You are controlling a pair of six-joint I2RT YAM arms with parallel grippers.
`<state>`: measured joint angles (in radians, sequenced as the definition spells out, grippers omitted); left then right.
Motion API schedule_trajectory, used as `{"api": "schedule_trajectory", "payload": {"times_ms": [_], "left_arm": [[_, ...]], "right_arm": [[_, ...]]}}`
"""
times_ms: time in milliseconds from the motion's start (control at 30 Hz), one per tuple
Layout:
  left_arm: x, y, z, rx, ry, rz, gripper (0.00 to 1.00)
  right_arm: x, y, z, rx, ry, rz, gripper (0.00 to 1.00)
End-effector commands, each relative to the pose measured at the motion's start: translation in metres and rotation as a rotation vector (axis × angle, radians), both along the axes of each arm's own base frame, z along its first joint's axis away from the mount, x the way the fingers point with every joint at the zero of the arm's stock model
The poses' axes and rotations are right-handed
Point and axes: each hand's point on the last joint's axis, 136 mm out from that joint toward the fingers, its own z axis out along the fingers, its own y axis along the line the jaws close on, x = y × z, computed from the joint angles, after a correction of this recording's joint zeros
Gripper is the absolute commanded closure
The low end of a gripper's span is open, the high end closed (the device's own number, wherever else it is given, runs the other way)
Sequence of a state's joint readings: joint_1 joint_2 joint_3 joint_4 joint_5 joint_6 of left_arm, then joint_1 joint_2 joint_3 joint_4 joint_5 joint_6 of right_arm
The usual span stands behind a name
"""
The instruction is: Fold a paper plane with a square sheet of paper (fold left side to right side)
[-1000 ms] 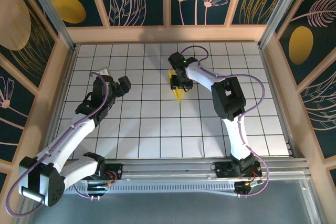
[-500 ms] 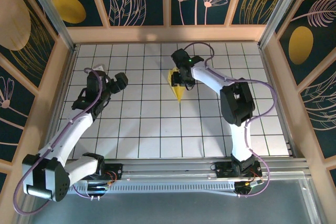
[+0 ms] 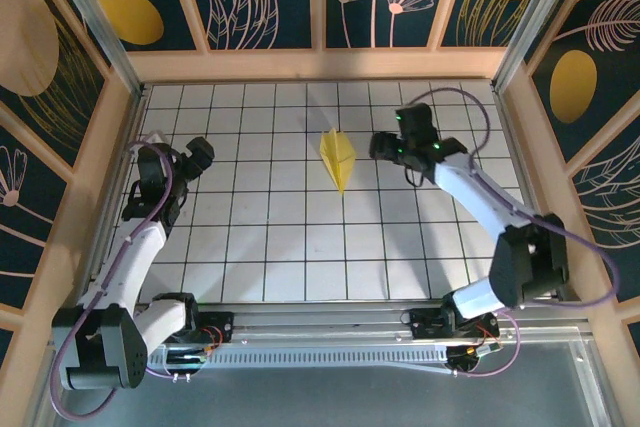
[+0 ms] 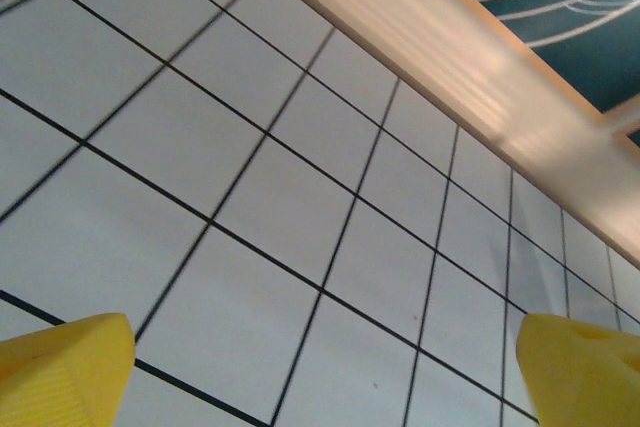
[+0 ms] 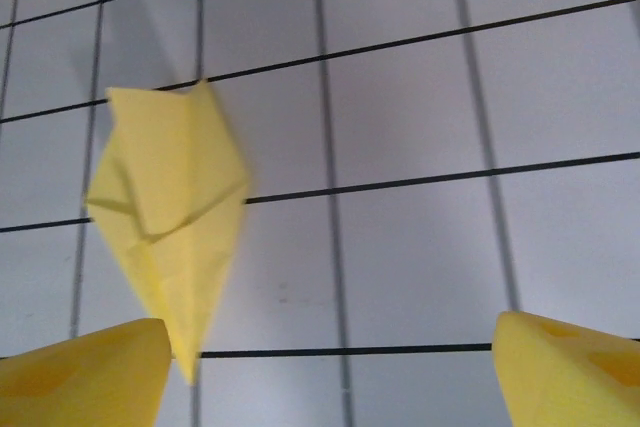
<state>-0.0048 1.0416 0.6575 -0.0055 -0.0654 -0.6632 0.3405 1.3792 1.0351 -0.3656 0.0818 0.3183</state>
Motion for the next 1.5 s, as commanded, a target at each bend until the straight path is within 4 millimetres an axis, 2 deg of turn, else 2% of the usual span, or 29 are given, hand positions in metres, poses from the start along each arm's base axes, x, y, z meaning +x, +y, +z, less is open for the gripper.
{"api": "schedule_trajectory", "payload": {"times_ms": [0,133,300,467,633,800,900,1000,1133,1200,1333,1467], "left_arm": [[-0.002,0.026,0.012,0.084,-0.071,0.121,0.01],[-0.009,0.039,0.009,0.144,-0.077,0.183,0.01],[-0.018,0.048,0.01,0.178,-0.092,0.222,0.01],[-0.023,0.051,0.01,0.199,-0.103,0.235,0.01],[-0.026,0.053,0.009,0.212,-0.096,0.246,0.01],[-0.026,0.056,0.002,0.243,-0.066,0.248,0.01],[-0.025,0.06,-0.006,0.286,-0.033,0.254,0.01],[-0.022,0.063,-0.013,0.325,-0.006,0.259,0.01],[-0.017,0.065,-0.021,0.364,0.007,0.248,0.01],[-0.015,0.066,-0.024,0.383,0.009,0.248,0.01],[-0.012,0.069,-0.028,0.458,-0.034,0.247,0.01],[-0.013,0.068,-0.034,0.546,-0.123,0.227,0.01]], "right_arm": [[0.006,-0.032,0.025,0.014,-0.18,-0.061,0.12],[-0.003,-0.072,0.027,0.044,-0.298,-0.151,0.01],[-0.012,-0.106,0.015,-0.001,-0.418,-0.211,0.01],[-0.017,-0.126,-0.005,-0.08,-0.49,-0.256,0.01],[-0.016,-0.132,-0.027,-0.129,-0.522,-0.236,0.01],[-0.013,-0.126,-0.041,-0.111,-0.592,-0.186,0.01],[-0.005,-0.118,-0.032,-0.115,-0.656,-0.135,0.01],[-0.003,-0.12,-0.025,-0.162,-0.721,-0.118,0.01],[-0.009,-0.116,-0.037,-0.135,-0.758,-0.079,0.01],[-0.012,-0.117,-0.036,-0.129,-0.769,-0.079,0.01],[0.0,-0.128,-0.043,-0.087,-0.714,-0.113,0.01],[0.0,-0.128,-0.043,-0.091,-0.715,-0.115,0.01]]}}
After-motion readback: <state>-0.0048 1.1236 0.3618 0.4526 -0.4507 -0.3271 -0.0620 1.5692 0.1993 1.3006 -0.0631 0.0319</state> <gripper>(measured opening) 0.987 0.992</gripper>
